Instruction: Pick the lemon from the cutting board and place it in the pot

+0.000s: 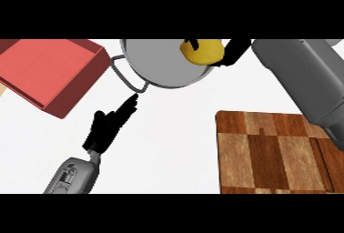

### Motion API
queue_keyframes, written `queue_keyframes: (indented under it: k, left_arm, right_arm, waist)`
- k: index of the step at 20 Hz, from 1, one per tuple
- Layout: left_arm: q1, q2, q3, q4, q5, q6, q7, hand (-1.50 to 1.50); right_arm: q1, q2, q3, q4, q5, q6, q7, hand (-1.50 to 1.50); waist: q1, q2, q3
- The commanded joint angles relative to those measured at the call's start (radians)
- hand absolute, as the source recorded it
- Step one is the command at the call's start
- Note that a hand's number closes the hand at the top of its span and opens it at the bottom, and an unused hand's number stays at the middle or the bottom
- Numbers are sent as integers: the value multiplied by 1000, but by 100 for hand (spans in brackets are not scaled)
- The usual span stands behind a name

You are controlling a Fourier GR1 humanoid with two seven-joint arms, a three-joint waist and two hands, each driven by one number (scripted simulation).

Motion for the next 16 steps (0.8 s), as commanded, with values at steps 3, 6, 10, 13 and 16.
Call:
queue_keyframes:
  k: [3, 6, 10, 13, 16]
  left_arm:
    - [28, 8, 19, 25, 19, -17, -16, 0]
    - [29, 6, 13, -9, 10, -3, 11, 0]
    - [36, 38, 54, -9, 30, -16, -7, 0]
    - [60, 5, 22, -27, -4, 25, -8, 0]
    - [60, -13, 6, -31, -16, 33, 2, 0]
  right_arm:
    - [-71, 105, 93, 102, 199, -268, -47, 150]
    - [-113, 192, 120, 179, 269, -366, 5, 150]
    - [-135, 237, 233, 327, 397, -306, 112, 150]
    - [-153, 320, 262, 428, 446, -307, 237, -150]
    - [-177, 340, 258, 507, 460, -317, 196, -150]
  waist:
    - [-30, -9, -1]
    - [-39, -17, -1]
    - [-50, -21, -3]
    - [-52, -22, -2]
    - [-57, -17, -1]
